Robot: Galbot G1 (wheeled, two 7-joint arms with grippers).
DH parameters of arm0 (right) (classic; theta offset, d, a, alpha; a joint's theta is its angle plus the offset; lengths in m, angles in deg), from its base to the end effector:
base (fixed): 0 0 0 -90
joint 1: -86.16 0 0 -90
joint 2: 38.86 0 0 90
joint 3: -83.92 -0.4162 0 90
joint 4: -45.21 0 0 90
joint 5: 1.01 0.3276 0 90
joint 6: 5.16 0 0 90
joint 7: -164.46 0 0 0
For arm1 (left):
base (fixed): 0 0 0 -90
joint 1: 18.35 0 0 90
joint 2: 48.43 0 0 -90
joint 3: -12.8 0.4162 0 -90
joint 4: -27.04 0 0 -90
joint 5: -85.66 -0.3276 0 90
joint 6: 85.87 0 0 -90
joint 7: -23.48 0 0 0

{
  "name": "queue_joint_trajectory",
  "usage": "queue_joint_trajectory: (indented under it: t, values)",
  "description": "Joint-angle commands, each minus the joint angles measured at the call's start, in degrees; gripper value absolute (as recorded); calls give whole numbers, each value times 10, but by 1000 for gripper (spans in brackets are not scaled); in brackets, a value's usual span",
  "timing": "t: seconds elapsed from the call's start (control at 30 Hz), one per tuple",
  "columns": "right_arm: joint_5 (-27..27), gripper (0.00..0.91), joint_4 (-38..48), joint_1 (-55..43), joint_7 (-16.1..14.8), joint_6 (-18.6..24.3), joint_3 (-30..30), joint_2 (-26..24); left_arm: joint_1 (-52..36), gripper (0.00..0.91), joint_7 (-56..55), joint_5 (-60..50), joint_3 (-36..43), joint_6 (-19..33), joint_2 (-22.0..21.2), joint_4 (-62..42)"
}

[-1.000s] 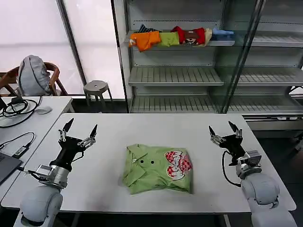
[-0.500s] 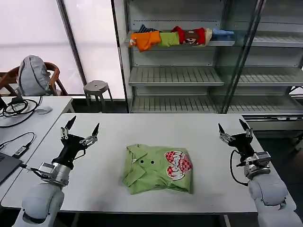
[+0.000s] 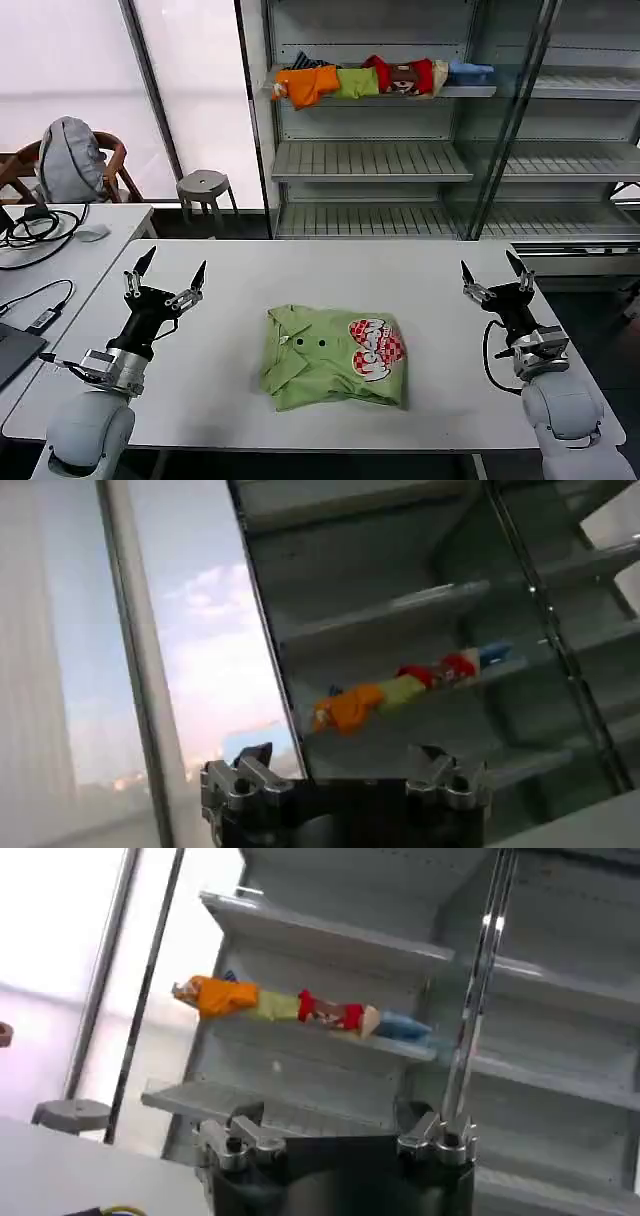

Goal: Fold and organize the clothes.

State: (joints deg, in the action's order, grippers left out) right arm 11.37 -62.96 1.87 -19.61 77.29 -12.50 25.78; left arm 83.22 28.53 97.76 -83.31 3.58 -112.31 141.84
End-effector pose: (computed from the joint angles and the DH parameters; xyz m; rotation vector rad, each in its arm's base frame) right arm 0.2810 -0.1660 -0.2983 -0.0974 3.0199 -0.3718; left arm 0.2423 0.1512 -0.2909 0.2256 2.8849 0.3901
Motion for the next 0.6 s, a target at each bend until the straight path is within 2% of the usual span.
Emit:
queue_joint_trajectory:
  t: [0.03,0.37,0.6]
  values:
    - [-9,907,0,2,6,13,3,-1,6,907,-2,-16,-1,12,-7,-2]
    - [-6,907,-5,0,3,15,0,-5,18,907,-3,-27,-15,10,-7,13]
    - [-24,907,-25,14,4,25,11,14,28,907,-18,-17,-20,35,-4,20]
